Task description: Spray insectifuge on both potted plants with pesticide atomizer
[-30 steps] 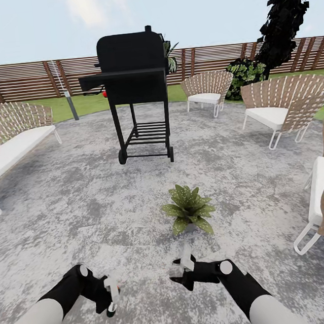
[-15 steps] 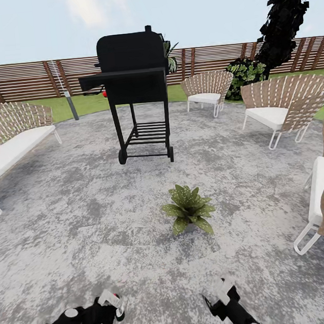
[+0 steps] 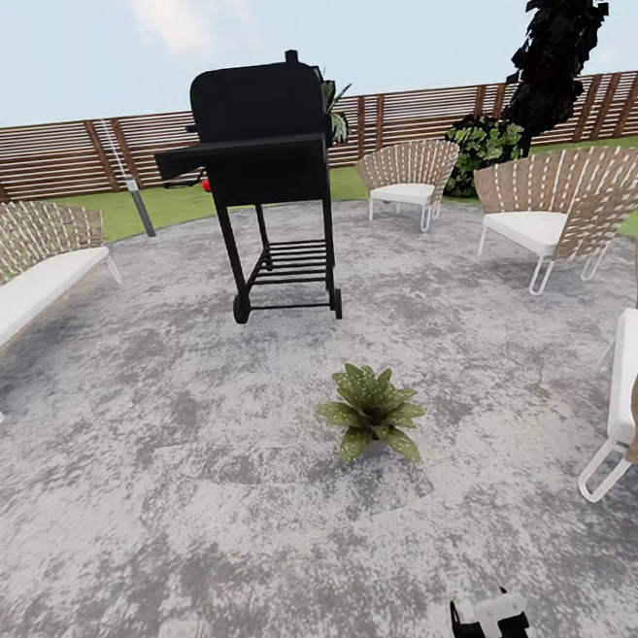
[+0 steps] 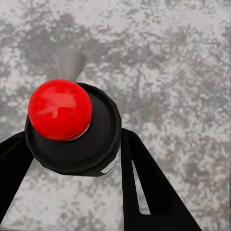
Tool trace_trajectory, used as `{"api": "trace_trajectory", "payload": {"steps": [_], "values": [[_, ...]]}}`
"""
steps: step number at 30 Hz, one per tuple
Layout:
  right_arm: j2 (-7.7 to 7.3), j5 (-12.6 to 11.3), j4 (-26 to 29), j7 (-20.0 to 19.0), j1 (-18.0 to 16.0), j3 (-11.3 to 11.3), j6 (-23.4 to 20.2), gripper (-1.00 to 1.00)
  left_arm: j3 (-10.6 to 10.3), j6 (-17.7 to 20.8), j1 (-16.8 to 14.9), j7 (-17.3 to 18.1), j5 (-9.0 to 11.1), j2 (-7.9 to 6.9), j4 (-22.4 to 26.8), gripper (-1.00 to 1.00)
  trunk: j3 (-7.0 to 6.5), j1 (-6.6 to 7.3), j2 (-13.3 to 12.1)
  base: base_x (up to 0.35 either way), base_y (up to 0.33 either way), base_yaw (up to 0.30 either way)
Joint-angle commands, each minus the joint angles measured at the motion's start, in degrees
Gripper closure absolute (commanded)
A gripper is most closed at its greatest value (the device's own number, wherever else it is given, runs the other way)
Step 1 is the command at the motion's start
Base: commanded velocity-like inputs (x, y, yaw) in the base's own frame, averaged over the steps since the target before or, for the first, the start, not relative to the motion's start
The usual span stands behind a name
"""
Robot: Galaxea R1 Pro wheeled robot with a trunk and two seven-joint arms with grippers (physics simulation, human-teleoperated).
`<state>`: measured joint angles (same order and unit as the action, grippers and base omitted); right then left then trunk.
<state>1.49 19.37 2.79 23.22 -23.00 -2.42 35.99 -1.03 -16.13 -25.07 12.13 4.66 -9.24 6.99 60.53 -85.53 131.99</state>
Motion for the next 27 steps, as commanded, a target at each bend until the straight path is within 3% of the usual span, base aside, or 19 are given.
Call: {"api": "trace_trajectory", "payload": {"steps": [1, 9, 27], "values": [[0.09, 0.4, -0.1, 0.6, 0.0, -0.2, 0.0, -1.0, -0.1, -0.2, 0.0, 0.3, 0.7, -0.04, -0.1, 1.0, 0.05, 0.01, 0.0, 0.0, 0.0, 0.0], [0.3, 0.2, -1.0, 0.5, 0.2, -0.2, 0.0, -1.0, -0.1, -0.2, 0.6, 0.4, 1.0, -0.62, -0.1, 1.0, 0.05, 0.01, 0.0, -0.025, 0.053, 0.0], [0.21, 0.3, -1.1, 0.5, 0.2, -0.2, -0.1, -1.0, -0.2, -0.2, 0.6, 0.1, 0.6, -0.69, -0.2, 1.0, -0.56, 0.01, 0.0, -0.141, 0.267, 0.0]]}}
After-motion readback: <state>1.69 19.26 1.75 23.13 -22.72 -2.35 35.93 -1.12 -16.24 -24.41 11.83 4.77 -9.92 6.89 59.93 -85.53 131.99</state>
